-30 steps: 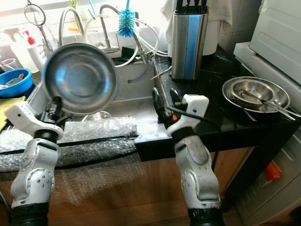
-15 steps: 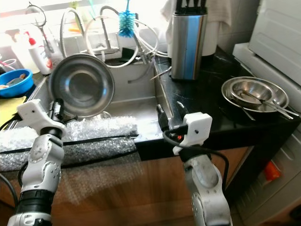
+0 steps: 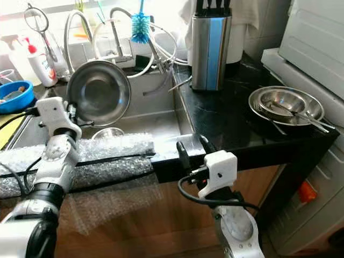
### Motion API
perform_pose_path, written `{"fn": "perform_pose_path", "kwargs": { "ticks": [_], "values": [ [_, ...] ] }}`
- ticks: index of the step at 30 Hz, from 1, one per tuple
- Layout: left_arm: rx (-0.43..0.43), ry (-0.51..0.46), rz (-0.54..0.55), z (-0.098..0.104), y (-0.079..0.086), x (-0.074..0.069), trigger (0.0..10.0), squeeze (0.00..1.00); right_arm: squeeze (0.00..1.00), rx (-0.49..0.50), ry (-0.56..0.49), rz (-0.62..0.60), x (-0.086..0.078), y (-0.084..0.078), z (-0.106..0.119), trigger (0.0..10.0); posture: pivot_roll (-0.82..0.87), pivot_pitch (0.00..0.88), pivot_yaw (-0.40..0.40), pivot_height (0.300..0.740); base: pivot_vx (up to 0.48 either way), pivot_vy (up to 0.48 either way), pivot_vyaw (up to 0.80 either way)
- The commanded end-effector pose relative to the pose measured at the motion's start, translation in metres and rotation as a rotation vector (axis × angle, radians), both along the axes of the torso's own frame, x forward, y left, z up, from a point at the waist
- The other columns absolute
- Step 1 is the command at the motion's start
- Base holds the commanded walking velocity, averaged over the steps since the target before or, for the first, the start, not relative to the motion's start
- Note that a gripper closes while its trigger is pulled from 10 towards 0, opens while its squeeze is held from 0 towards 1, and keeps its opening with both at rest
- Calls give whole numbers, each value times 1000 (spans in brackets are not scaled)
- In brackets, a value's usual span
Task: Kitchen organization
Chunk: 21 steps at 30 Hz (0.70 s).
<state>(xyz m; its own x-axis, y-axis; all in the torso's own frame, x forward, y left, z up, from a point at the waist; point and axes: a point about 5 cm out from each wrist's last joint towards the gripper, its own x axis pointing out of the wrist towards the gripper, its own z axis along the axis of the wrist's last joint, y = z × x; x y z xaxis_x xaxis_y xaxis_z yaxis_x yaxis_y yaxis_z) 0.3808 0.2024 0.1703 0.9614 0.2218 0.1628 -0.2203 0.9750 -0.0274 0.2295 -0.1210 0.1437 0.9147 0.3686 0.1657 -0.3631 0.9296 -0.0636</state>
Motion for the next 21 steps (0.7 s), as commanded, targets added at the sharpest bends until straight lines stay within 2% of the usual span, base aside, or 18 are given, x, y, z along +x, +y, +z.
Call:
{"fn": "perform_pose_path", "kwargs": {
  "ticks": [1, 2, 5, 7, 8, 16, 21],
  "values": [
    [44, -10, 13, 5, 2, 3, 10000, 0, 0, 0, -29, 9, -2, 2, 6, 10000, -190, 0, 136, 740, 0, 0, 0],
    [45, -11, 13, 5, 2, 3, 10000, 0, 0, 0, -29, 9, -2, 2, 6, 10000, -190, 0, 136, 740, 0, 0, 0],
    [163, 99, -16, -4, -6, 8, 10000, 0, 0, -5, -29, 7, -4, 4, 5, 10000, -203, 0, 151, 740, 0, 0, 0],
    [212, 135, -43, -10, -9, 8, 10000, 0, 0, -6, -29, 6, -4, 5, 5, 10000, -205, 0, 153, 740, 0, 0, 0],
    [277, 150, -69, -13, -12, 8, 10000, 0, 0, -7, -28, 5, -5, 5, 4, 10000, -207, 0, 154, 740, 0, 0, 0],
    [516, 194, -191, -24, -26, 7, 10000, 0, 0, -10, -25, 12, -6, 7, 3, 10000, -201, 0, 154, 740, 0, 0, 0],
    [564, 209, -212, -27, -30, 7, 10000, 0, 0, -12, -25, 15, -6, 8, 2, 10000, -202, 0, 153, 740, 0, 0, 0]
  ]
}}
